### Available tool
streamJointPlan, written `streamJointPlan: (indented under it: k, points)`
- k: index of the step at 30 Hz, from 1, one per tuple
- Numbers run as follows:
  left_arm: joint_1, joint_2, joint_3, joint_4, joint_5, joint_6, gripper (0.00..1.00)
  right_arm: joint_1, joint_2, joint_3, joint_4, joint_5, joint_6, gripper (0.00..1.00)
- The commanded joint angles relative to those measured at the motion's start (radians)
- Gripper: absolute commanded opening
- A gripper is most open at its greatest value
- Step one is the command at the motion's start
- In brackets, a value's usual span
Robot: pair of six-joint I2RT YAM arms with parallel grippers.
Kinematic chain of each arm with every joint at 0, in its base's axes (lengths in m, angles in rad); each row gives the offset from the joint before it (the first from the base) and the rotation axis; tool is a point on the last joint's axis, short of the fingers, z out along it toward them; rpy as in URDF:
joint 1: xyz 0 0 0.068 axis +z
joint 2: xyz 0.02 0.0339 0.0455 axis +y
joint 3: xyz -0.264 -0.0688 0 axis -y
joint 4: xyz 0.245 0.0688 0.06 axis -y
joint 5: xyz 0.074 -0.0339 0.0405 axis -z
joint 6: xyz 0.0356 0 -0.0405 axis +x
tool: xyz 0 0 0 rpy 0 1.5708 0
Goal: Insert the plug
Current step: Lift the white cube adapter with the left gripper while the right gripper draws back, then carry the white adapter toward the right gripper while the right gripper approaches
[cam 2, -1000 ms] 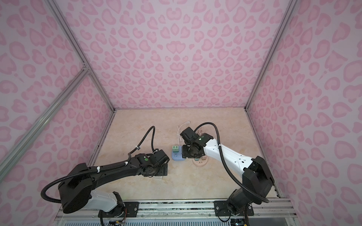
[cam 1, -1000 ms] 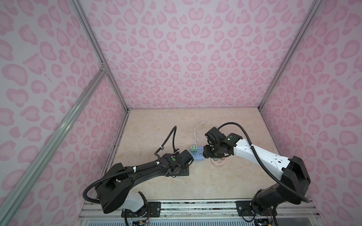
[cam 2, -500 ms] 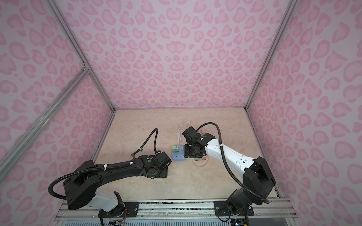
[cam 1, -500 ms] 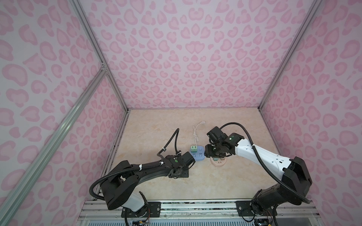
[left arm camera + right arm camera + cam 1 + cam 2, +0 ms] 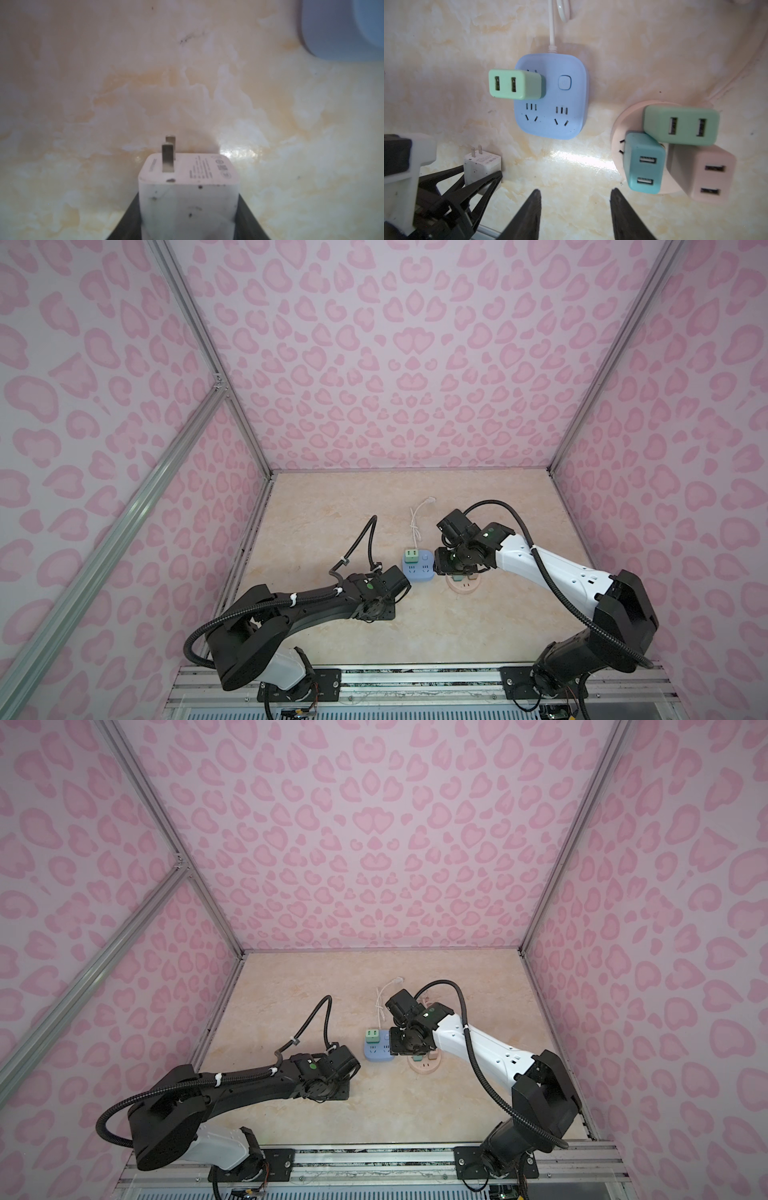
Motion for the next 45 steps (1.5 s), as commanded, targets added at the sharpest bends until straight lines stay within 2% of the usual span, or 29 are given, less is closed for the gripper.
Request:
streamJointPlan:
  k: [1, 7, 11, 13, 16, 19, 23, 29, 33, 35, 40, 43, 45]
  points:
    - [0.001, -0.102, -0.036, 0.050, -0.037, 0.049, 0.03, 0.003, -0.032, -0.036, 0.049, 0.026, -0.027, 0.50]
    - [-0.009, -0.524, -0.209, 0.269, 0.003, 0.137, 0.03, 0.009, -0.163, -0.152, 0.238, 0.011, -0.047, 0.49]
    - [-0.012, -0.824, -0.303, 0.361, 0.060, 0.179, 0.03, 0.026, -0.272, -0.235, 0.346, 0.074, -0.050, 0.47]
    - [-0.011, -0.974, -0.325, 0.355, 0.069, 0.180, 0.03, 0.046, -0.324, -0.270, 0.386, 0.122, -0.069, 0.46]
    - [-0.011, -1.085, -0.276, 0.244, 0.063, 0.193, 0.04, 0.066, -0.363, -0.285, 0.397, 0.170, -0.098, 0.45]
    - [-0.011, -1.120, -0.219, 0.168, 0.098, 0.211, 0.04, 0.076, -0.368, -0.270, 0.375, 0.189, -0.119, 0.45]
    - [-0.011, -1.131, -0.188, 0.160, 0.180, 0.241, 0.04, 0.109, -0.377, -0.259, 0.388, 0.226, -0.147, 0.45]
    - [-0.011, -1.067, -0.168, 0.181, 0.282, 0.278, 0.04, 0.130, -0.363, -0.246, 0.419, 0.196, -0.165, 0.44]
    - [-0.011, -1.012, -0.175, 0.221, 0.319, 0.280, 0.04, 0.131, -0.332, -0.201, 0.360, 0.189, -0.163, 0.44]
    - [-0.011, -0.998, -0.164, 0.203, 0.230, 0.248, 0.04, 0.133, -0.328, -0.189, 0.344, 0.175, -0.153, 0.44]
    - [0.004, -0.990, -0.078, 0.114, -0.144, 0.042, 0.03, 0.151, -0.384, -0.229, 0.388, 0.186, -0.108, 0.47]
    - [0.022, -0.909, 0.032, 0.066, -0.200, -0.048, 0.03, 0.174, -0.417, -0.276, 0.468, 0.191, -0.116, 0.53]
    - [0.042, -0.802, 0.162, -0.041, -0.206, -0.089, 0.03, 0.179, -0.412, -0.272, 0.477, 0.194, -0.114, 0.53]
